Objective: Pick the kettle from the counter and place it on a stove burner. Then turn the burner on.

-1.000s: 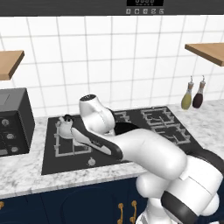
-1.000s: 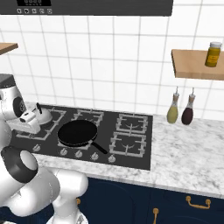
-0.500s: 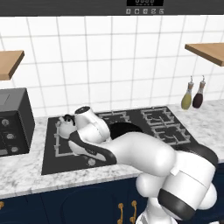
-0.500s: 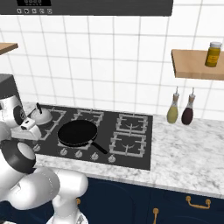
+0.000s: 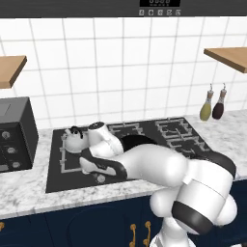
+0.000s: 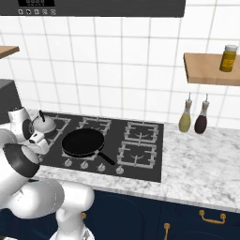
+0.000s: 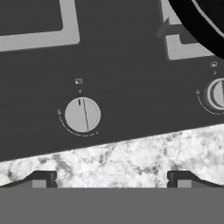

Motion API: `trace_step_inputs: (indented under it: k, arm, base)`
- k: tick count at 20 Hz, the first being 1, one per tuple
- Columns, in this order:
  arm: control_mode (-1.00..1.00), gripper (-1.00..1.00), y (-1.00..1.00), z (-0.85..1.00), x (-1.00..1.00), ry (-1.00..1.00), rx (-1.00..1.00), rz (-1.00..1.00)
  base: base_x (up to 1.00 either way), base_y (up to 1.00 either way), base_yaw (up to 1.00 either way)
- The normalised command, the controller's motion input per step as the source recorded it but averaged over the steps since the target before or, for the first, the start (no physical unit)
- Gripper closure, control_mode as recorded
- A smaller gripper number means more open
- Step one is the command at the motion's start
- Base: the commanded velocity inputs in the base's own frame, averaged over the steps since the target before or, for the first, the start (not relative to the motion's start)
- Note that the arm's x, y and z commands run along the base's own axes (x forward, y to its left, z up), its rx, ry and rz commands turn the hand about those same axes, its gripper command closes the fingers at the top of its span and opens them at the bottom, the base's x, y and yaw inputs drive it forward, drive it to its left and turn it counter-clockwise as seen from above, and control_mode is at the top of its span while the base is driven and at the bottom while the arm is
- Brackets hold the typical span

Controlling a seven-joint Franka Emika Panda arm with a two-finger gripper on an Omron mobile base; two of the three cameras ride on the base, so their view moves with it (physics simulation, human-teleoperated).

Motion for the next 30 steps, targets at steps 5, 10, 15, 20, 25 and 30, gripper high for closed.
trace_step_inputs:
  k: [5,10,15,20,25,30]
  arm:
    - [-1.0,-1.0,-0.02,-0.26,0.2,0.01,0.02,0.03]
    - [-1.0,-1.0,0.0,-0.29,0.24,0.0,0.0,0.04]
    - [-1.0,-1.0,0.0,-0.22,0.28,0.0,0.0,0.02]
    - [-1.0,-1.0,0.03,-0.2,0.16,0.03,0.0,0.01]
    - [-1.0,-1.0,0.1,-0.2,0.04,0.04,0.0,0.0]
    - [-1.0,-1.0,0.04,-0.33,0.01,0.04,0.0,0.0]
  base:
    - [0.0,0.0,0.0]
    - [0.0,0.0,0.0]
    - [0.0,0.0,0.0]
    - [0.0,0.0,0.0]
    - [0.0,0.0,0.0]
    - [0.0,0.0,0.0]
